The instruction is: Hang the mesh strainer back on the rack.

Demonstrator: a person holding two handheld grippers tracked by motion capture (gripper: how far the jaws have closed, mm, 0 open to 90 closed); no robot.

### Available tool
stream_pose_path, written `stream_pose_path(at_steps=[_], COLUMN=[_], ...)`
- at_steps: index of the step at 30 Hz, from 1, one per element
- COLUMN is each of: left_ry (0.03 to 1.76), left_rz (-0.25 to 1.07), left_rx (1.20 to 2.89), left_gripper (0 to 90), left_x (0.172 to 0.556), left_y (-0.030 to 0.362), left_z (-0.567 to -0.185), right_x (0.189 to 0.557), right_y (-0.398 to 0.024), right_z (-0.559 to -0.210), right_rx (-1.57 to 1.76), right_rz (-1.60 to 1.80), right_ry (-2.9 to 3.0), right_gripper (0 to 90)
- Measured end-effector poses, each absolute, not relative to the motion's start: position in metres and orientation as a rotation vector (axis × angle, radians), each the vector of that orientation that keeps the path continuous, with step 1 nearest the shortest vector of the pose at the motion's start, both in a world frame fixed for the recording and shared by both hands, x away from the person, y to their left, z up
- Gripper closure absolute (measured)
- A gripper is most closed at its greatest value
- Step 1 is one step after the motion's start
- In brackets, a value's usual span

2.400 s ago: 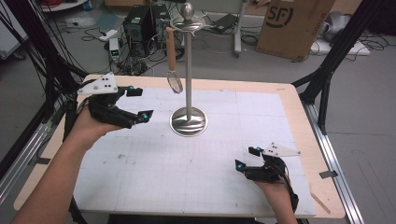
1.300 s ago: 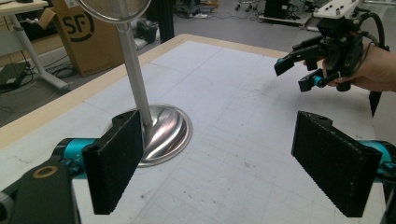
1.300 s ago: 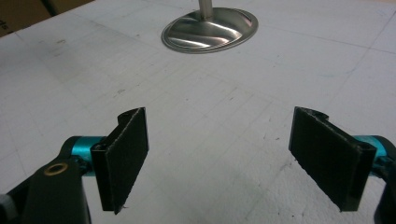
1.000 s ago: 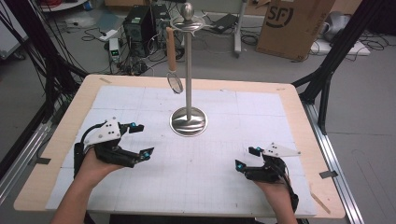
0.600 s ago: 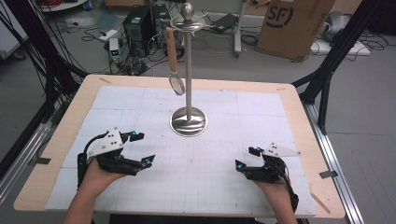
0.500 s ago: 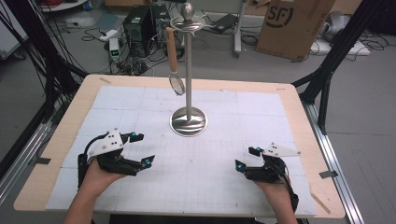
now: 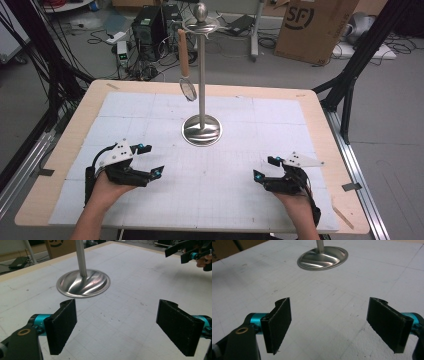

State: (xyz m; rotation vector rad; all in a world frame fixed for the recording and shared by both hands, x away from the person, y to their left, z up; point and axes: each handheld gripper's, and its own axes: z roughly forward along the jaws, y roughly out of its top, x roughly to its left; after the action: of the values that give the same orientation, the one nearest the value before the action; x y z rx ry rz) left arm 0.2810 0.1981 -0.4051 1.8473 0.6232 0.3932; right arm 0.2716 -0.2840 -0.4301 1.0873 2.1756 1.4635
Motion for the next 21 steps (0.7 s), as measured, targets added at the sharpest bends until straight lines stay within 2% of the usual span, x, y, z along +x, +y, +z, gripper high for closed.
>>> stream_pose_path(at_steps=[21], left_ry=[0.620], left_rz=[0.398], left_rx=[1.839], left_gripper=[17.4], left_x=[0.2808], left_y=[0.1998], left_z=[-0.4045], right_x=[0.2721], right_y=[-0.2817], right_z=[-0.4320], right_rx=[1.090], right_rz=[1.447], right_ry=[2.189], right_gripper=[18.8])
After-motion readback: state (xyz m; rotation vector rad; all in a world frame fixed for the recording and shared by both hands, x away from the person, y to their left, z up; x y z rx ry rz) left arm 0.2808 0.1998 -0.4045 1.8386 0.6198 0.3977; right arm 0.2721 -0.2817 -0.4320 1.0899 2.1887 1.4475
